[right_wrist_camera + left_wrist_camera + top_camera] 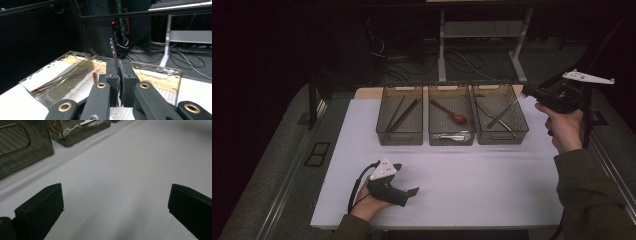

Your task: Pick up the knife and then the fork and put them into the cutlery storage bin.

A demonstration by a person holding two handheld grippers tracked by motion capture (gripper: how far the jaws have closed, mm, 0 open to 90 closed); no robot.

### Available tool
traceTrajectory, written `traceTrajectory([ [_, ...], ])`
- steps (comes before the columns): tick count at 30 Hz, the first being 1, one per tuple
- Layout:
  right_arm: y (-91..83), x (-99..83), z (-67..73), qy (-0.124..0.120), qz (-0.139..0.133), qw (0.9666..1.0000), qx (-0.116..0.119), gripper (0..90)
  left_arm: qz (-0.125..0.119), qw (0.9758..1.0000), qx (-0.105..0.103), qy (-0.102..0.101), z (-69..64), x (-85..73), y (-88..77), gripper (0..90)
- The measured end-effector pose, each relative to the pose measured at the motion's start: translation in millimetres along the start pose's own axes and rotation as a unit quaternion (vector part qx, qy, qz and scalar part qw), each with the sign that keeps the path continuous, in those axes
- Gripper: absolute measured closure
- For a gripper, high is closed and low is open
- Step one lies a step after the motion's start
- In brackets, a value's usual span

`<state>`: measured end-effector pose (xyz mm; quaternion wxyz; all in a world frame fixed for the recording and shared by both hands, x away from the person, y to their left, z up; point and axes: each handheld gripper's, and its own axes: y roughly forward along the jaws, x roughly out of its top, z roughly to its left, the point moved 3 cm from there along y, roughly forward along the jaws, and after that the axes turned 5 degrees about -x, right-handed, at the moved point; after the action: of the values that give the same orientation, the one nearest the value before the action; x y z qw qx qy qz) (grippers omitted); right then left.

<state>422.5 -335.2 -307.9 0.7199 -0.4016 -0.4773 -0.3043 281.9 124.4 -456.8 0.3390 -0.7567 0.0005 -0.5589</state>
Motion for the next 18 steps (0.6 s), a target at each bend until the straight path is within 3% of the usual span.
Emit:
traceTrajectory([
  [10,20.3,2.3,-20.5,-0.003,0.023,0.9990,-0.037,86.2,0.003,1.0000,-0.004,0.001,-0.4,-0.4,1.9,0.0],
  [18,43.0,-10.7,-27.9,-0.002,0.060,0.9967,-0.054,86.1,0.006,0.9999,-0.010,0.002,-1.1,-0.6,2.7,0.0],
])
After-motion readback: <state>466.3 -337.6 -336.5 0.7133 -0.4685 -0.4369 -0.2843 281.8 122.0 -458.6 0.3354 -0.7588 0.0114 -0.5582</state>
